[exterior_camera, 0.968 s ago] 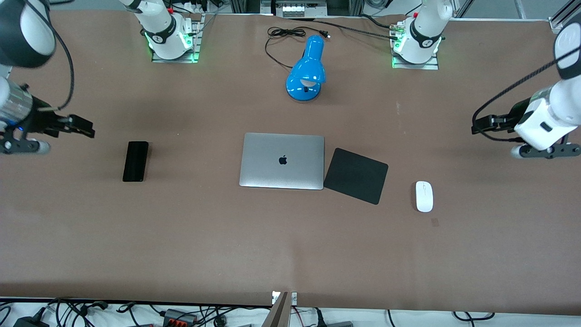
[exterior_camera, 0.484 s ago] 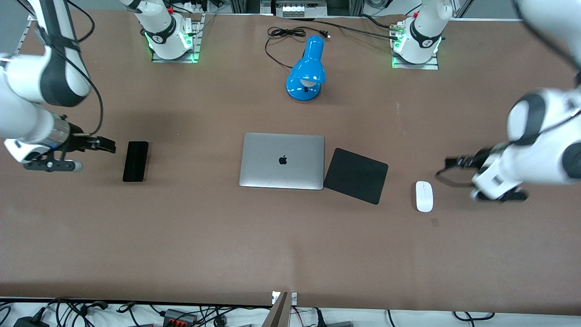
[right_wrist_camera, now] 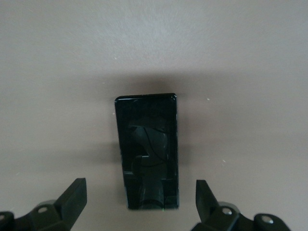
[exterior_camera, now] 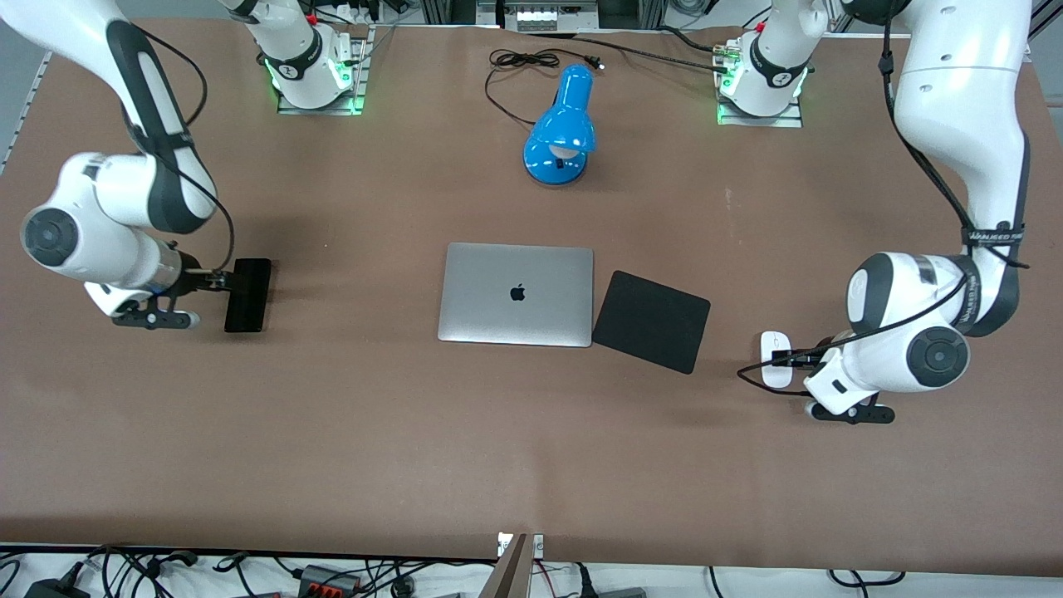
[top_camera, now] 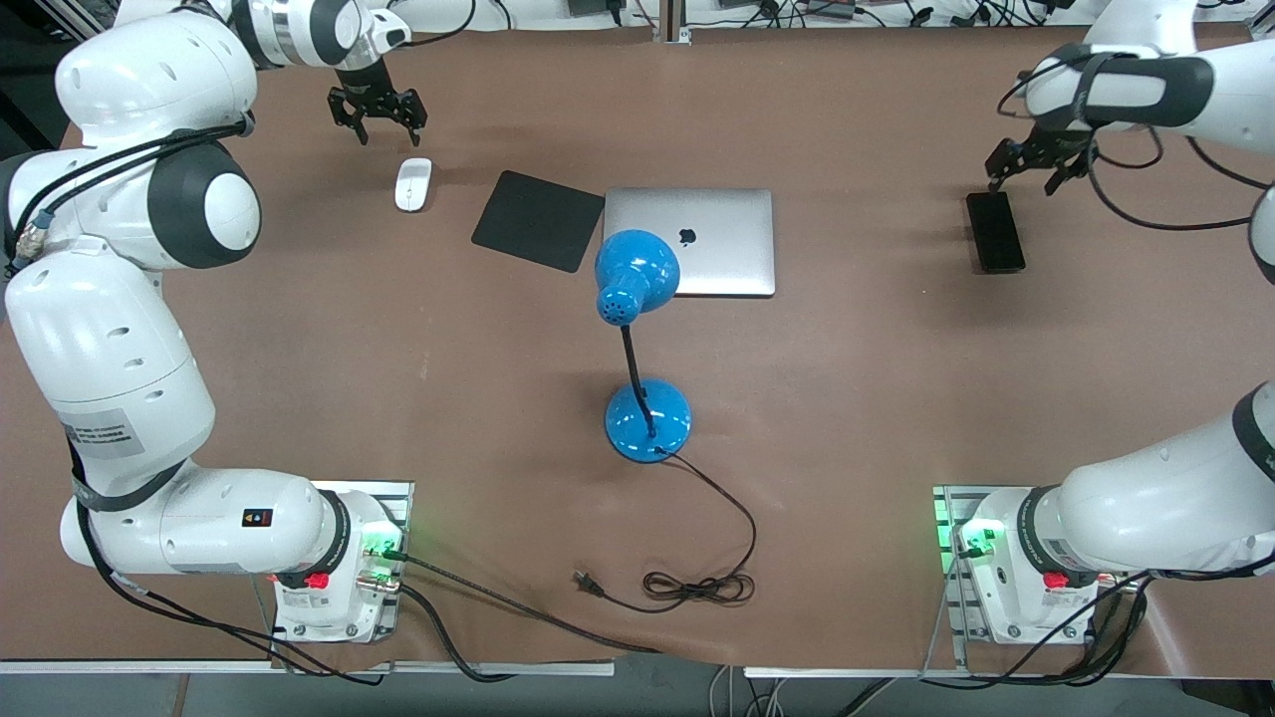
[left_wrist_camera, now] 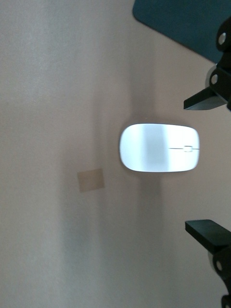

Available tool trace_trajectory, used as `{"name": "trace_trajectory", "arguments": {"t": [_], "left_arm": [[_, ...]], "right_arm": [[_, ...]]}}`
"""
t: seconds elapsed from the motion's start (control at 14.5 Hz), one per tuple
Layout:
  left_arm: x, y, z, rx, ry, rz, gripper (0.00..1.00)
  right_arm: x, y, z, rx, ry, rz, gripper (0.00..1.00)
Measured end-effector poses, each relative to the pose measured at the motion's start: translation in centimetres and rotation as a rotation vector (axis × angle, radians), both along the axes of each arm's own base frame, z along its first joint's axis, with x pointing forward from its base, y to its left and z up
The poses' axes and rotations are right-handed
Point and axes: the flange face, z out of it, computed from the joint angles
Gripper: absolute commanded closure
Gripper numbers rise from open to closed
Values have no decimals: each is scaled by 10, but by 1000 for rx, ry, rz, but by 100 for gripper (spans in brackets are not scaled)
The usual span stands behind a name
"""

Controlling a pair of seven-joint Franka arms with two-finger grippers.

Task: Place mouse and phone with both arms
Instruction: 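Lower the right gripper onto the phone while the left gripper lowers onto the mouse, then carry the phone beside the laptop while the left gripper carries the mouse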

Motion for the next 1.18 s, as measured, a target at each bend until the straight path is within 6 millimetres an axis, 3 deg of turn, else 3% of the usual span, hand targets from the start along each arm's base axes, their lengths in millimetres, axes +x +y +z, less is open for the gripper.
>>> {"name": "trace_trajectory", "arguments": {"t": [0.21, 0.35, 0.83, 1.18], "left_arm": [[-3, -1, -27, -14, -38, -66, 0], [-7, 2, -36, -20, -40, -91, 0], [-14, -4, -45, -23, -21, -113, 0], [-18, -4, -53, -23, -4, -115, 0]], "right_arm": [[-1, 0, -43, -6, 14, -22, 0], [-2, 0, -56, -7, 26, -28, 0], [-8, -8, -79, -6, 57, -42, 0], [-10, -8, -84, -6, 66, -42, 0]]}}
